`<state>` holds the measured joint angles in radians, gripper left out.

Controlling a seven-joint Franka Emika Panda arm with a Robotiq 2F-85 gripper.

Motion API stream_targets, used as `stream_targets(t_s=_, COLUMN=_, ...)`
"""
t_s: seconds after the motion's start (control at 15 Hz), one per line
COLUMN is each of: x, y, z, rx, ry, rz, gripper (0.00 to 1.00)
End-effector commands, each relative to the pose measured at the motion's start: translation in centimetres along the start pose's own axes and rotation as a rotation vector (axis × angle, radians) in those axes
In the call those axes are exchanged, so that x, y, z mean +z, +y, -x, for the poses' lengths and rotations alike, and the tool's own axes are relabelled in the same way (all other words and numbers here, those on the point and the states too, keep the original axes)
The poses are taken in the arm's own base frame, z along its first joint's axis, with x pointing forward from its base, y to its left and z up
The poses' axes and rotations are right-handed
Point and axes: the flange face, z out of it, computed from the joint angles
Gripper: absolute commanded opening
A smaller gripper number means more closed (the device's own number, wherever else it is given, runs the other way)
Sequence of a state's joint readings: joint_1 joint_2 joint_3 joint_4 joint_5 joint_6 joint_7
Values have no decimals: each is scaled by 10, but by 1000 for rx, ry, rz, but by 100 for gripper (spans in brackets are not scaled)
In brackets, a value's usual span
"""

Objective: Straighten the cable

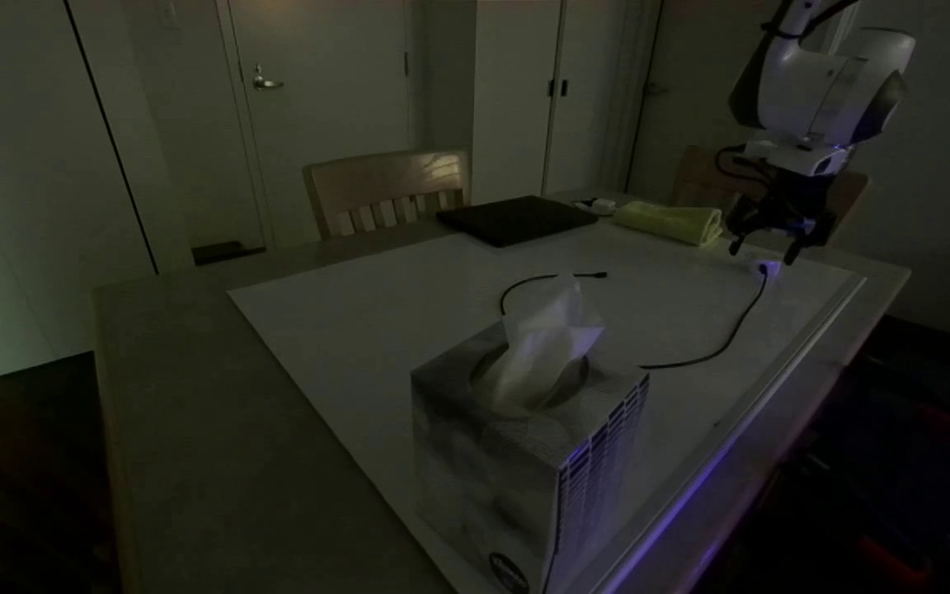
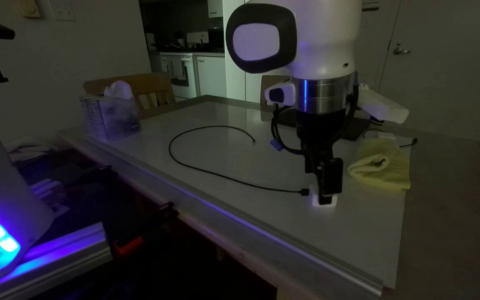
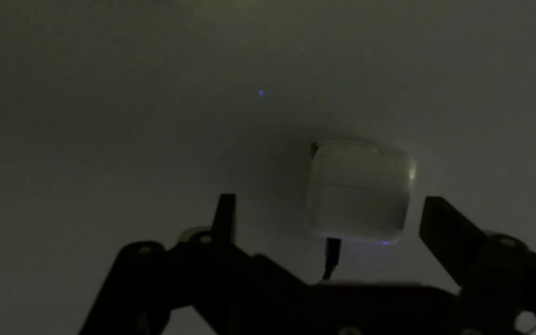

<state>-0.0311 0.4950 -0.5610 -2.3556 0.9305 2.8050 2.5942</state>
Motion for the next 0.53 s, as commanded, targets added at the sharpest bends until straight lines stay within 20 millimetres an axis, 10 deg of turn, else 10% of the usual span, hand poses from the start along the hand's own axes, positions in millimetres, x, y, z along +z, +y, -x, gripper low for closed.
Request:
stream_targets(t_s=0.0, x=-18, y=23, z=-8, rx=-184, ry=64, rz=53, gripper=100)
stream_targets(t_s=0.47, x=-23, y=89, z=-23, rx=-558, ry=223, rz=98, gripper=100)
